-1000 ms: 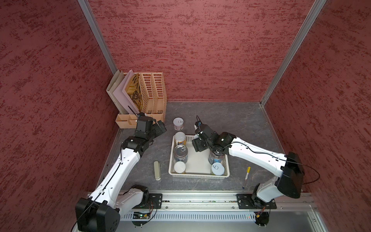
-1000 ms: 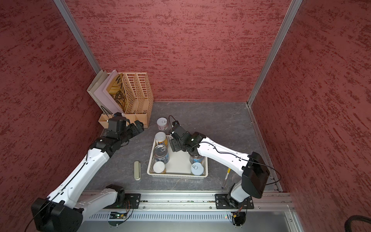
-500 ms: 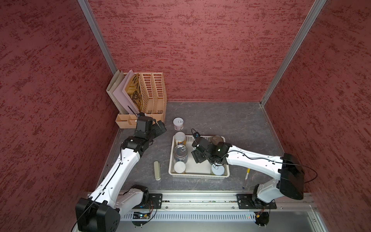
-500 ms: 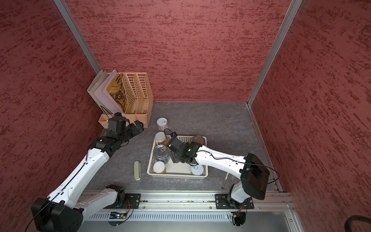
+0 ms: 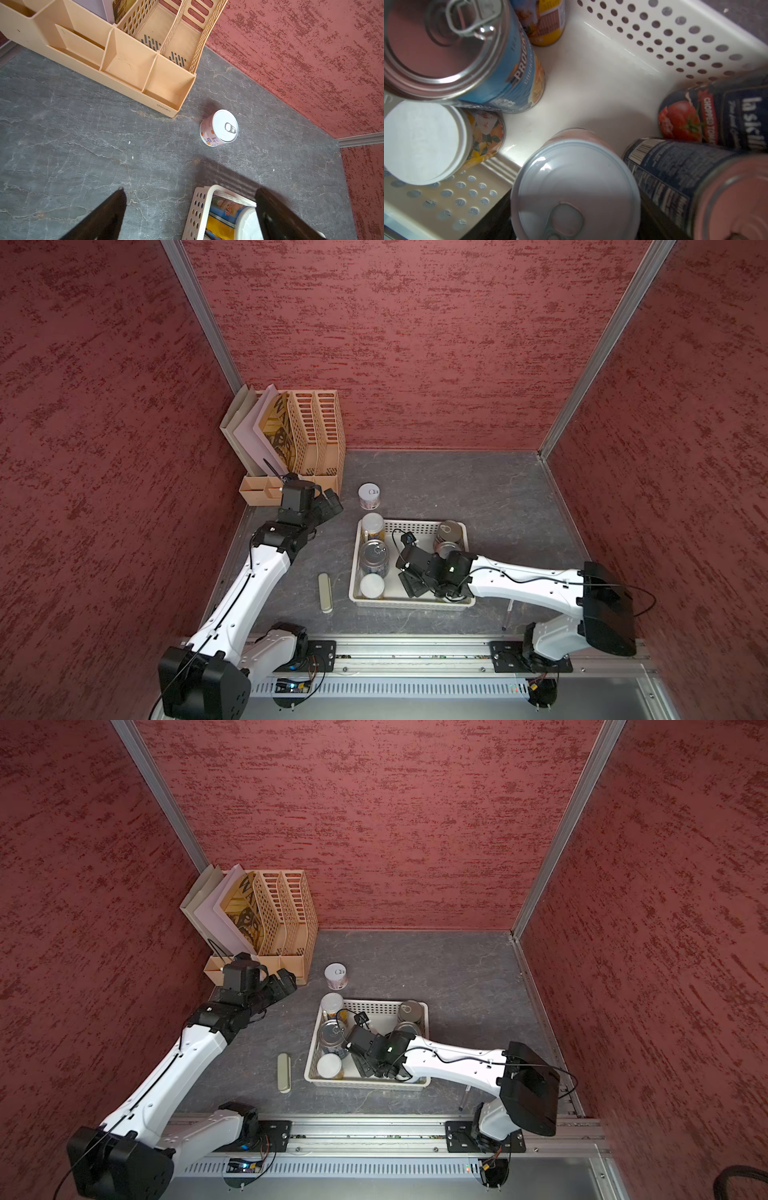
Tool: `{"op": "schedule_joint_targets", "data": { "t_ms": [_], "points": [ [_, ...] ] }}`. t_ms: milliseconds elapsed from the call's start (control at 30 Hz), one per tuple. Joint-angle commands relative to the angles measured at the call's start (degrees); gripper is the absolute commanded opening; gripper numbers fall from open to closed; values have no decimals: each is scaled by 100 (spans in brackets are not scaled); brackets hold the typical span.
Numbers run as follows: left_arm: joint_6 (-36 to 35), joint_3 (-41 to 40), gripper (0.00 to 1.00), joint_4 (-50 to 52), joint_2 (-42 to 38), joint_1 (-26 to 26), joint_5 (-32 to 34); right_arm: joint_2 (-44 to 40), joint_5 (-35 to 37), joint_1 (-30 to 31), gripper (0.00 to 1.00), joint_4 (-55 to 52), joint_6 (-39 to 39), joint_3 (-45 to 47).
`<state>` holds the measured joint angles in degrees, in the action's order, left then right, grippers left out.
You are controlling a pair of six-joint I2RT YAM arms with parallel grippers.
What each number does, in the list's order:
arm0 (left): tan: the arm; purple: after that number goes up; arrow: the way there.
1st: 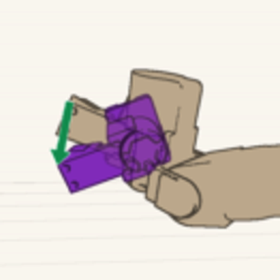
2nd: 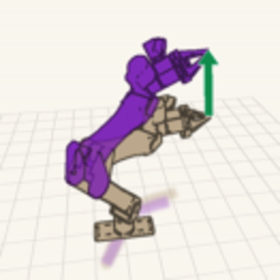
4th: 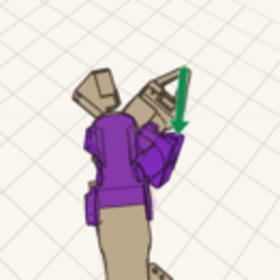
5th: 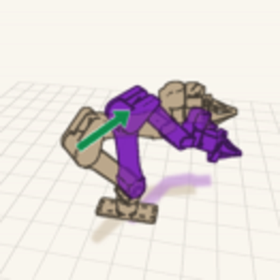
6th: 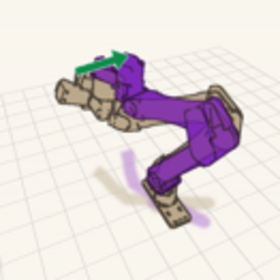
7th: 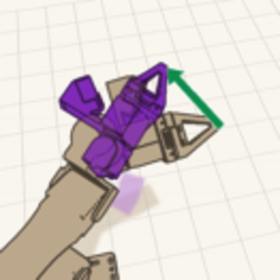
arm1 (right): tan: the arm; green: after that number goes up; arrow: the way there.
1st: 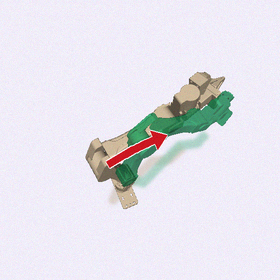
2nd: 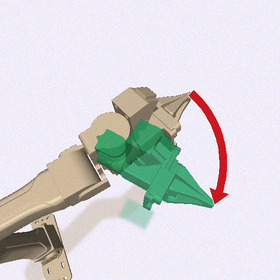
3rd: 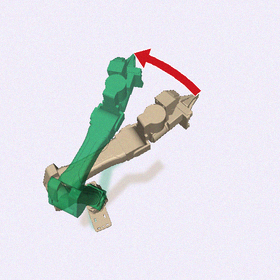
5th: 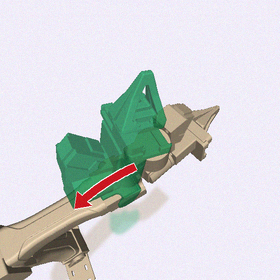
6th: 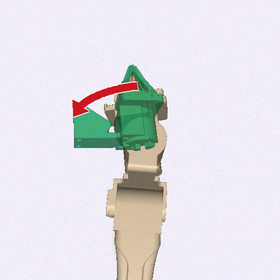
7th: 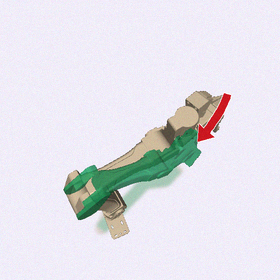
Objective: Put the canned food in the basket
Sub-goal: Place the canned food in the basket.
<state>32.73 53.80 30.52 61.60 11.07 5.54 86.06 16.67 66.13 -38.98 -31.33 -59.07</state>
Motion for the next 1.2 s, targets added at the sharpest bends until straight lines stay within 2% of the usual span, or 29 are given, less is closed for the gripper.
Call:
{"op": "schedule_joint_targets", "data": {
  "t_ms": [0,233,600,867,933,1100,1167],
  "points": [
    [32,69,100,-140,-26,-41,-130,-232,-72,192,47,-8,-477,18],
    [37,78,100,-108,-37,-54,-136,83,-76,479,46,-394,-848,-20],
    [33,73,100,-136,-4,-78,-208,298,-419,498,46,-402,-1015,371],
    [44,104,100,-122,99,-101,-272,516,-466,498,53,-565,-1079,543],
    [41,104,100,-121,97,-105,-272,514,-467,500,58,-567,-1102,575],
    [51,96,100,-123,99,-123,-281,351,-290,499,80,-787,-1104,407],
    [54,96,100,-125,100,-134,-284,307,-212,495,84,-878,-1056,276]
  ]
}}
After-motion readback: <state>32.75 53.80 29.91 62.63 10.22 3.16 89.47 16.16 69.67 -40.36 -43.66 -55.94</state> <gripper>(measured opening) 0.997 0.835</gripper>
